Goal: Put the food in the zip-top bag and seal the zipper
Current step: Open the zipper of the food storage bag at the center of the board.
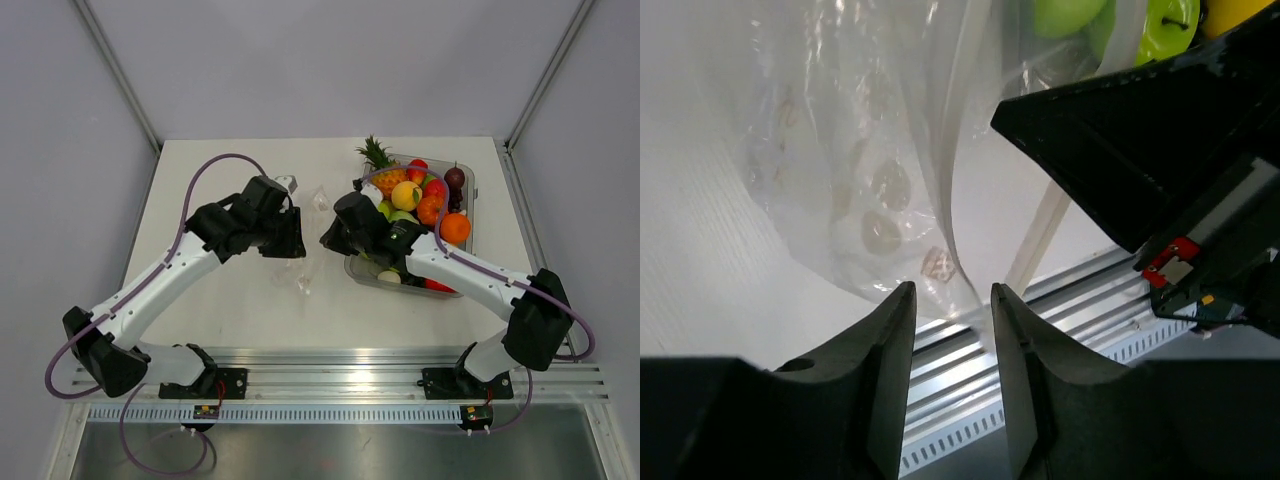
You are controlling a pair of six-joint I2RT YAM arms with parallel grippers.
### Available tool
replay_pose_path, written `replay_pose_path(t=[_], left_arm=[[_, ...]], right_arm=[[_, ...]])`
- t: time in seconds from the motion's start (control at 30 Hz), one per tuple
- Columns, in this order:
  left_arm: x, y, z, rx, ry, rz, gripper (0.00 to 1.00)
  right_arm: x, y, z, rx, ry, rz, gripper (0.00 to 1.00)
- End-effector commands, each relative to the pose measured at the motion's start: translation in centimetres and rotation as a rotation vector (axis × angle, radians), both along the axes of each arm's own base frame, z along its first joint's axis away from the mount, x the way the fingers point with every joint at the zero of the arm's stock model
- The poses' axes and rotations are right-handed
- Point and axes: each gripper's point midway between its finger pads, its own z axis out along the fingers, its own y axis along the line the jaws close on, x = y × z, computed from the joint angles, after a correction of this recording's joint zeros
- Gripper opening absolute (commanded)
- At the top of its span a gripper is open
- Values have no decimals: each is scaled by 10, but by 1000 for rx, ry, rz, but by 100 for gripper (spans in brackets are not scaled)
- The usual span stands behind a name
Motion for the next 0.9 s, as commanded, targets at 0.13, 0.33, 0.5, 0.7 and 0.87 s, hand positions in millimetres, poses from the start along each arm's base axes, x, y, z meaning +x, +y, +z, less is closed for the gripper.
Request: replay_pose_path(t=[0.13, 0.33, 0.5, 0.7, 0.87], left_arm=[[18, 9, 27, -15, -167, 195, 46], [25, 5, 12, 36, -152, 193, 46], [30, -15, 17, 7, -164, 178, 44], [35, -12, -6, 106, -149, 213, 38], [44, -5, -22, 182, -147, 260, 15]], right_arm=[[2, 0, 15, 6, 13, -104, 0], [1, 1, 18, 12, 5, -97, 0], [1, 1, 17, 5, 3, -96, 0], [-1, 0, 19, 13, 3, -96, 0], [-3, 3, 20, 31, 5, -92, 0]])
